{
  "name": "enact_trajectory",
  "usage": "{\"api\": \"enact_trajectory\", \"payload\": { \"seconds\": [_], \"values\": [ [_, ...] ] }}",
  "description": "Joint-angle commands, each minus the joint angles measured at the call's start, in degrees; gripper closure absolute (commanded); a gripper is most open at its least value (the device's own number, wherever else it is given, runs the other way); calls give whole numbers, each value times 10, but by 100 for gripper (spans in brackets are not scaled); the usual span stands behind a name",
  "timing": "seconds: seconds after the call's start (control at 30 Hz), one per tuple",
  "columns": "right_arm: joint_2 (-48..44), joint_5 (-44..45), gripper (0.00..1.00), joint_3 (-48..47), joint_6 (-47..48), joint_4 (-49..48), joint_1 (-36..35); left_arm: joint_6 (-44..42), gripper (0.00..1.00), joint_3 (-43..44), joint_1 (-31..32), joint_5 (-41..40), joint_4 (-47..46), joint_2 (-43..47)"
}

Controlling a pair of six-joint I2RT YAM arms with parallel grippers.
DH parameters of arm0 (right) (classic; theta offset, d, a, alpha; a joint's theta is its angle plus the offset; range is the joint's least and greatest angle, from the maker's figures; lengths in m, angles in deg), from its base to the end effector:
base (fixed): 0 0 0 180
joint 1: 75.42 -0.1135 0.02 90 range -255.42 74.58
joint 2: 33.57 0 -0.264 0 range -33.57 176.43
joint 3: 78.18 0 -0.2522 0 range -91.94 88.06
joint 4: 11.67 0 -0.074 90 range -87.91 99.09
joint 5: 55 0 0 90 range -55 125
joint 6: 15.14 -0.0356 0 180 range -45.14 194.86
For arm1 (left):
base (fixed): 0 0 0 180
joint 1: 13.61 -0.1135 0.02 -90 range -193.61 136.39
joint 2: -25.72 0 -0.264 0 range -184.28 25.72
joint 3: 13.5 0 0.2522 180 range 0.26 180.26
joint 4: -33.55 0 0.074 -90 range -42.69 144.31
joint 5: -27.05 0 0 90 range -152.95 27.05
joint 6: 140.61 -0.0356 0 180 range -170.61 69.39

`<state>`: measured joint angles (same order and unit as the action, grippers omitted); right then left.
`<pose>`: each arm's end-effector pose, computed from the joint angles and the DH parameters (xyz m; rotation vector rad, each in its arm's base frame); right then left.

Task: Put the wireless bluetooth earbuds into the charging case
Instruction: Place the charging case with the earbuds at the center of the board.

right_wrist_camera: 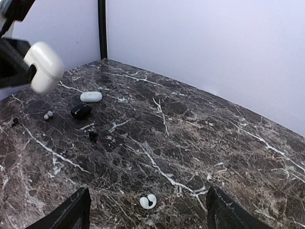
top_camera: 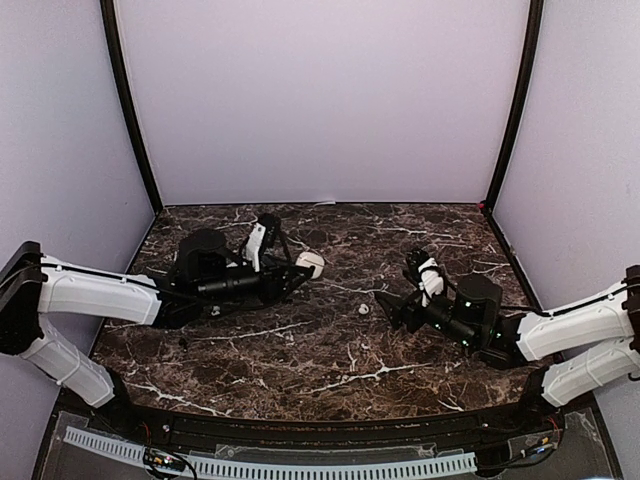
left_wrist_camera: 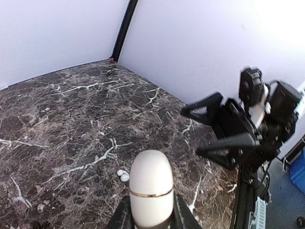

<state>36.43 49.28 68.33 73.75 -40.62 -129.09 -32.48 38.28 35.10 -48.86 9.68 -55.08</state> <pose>0.1492 0.1881 0.1973 -0.5901 1.6198 0.5001 0.1957 -0.2360 0.2420 0.6577 1.6498 -1.0704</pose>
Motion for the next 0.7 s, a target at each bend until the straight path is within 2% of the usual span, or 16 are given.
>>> {"api": "enact_trajectory", "payload": {
  "seconds": [0.0, 0.4, 0.67],
  "values": [
    [30, 34, 18, 13, -23, -85, 2, 73, 87, 97, -30, 11, 93, -58],
    [31, 85, 17, 6, -23, -73, 2, 93, 88, 302, -97, 28, 186, -277],
    [52, 80, 17, -10, -28, -56, 1, 143, 88, 375, -107, 71, 150, -375]
  ]
}}
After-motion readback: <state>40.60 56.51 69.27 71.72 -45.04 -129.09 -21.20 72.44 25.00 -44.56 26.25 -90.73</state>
